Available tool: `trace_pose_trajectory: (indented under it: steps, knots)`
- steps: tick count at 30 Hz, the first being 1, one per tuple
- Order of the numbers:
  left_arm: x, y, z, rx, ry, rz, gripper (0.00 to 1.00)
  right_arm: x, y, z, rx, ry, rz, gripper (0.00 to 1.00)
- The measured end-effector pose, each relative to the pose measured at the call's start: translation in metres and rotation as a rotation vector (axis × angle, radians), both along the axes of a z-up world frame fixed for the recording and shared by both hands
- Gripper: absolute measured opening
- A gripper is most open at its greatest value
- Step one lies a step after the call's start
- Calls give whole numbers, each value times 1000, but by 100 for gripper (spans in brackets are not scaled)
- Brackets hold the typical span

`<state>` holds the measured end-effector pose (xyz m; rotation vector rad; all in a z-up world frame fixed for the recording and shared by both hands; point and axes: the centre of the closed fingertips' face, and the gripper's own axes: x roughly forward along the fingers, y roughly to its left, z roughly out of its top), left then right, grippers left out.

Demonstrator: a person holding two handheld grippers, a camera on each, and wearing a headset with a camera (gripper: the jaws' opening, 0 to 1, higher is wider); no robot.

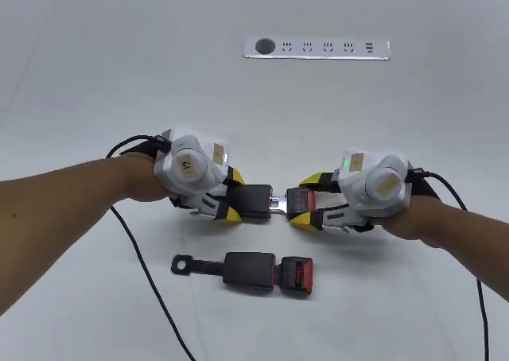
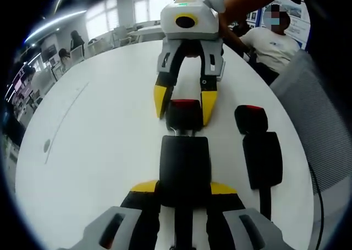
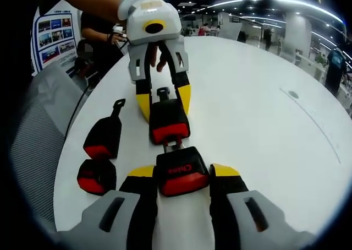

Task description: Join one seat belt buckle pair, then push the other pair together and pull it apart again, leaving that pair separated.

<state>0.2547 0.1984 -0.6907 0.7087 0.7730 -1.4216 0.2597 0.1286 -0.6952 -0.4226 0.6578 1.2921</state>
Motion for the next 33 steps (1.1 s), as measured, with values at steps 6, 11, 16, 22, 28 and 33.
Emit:
trace_pose_trajectory:
  steps: [6, 11, 16, 22, 28, 33]
  knots:
    - [-1, -1, 1, 10, -1, -5, 32, 2, 2, -1, -8, 4, -1, 35]
    - [0, 0, -1, 18, 1, -9, 32, -1, 16, 1, -3, 2, -12, 35]
    - [1, 1, -2, 17, 3, 3, 32, 0, 14, 1, -7, 1, -27, 35]
    - [2, 2, -1, 6, 6, 9, 32, 1, 15, 2, -18, -6, -42, 35]
    - [2, 2, -2, 8, 5, 7, 32, 1, 15, 2, -29, -13, -42, 35]
    - [2, 1, -1, 16, 5, 7, 32, 2, 15, 2, -38, -16, -39, 35]
